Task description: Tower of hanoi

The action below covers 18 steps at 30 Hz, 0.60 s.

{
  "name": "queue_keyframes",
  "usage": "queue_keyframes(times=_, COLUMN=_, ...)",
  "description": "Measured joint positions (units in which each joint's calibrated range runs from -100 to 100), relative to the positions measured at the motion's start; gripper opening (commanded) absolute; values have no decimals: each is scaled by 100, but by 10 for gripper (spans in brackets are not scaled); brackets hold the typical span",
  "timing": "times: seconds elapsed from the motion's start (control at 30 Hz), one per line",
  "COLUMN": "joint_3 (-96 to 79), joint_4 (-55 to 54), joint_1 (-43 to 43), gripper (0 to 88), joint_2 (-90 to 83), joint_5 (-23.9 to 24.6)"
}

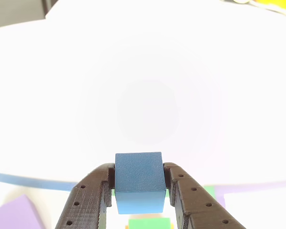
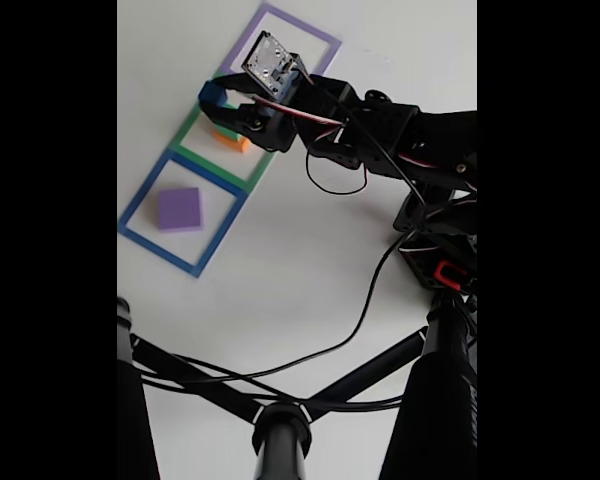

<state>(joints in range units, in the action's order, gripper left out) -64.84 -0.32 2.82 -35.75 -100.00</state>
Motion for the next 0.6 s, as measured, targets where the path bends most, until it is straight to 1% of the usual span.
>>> queue_keyframes(times=0.13, joint_3=1236, joint_4=2167, joint_1=49, gripper=18, joint_2=-515, joint_5=0)
queue_keyframes(times=0.3, joint_3=3142, joint_4=4743, joint_1=213, gripper=12, joint_2=-591, joint_5=0)
queue_keyframes(times=0.5, joint_3=5292, joint_4=7095, joint_1=516, gripper=8, joint_2=-591, joint_5=0)
queue_keyframes(times=0.6, joint_3=6275, joint_4=7986, joint_1=630, gripper=8, joint_2=-473, joint_5=0)
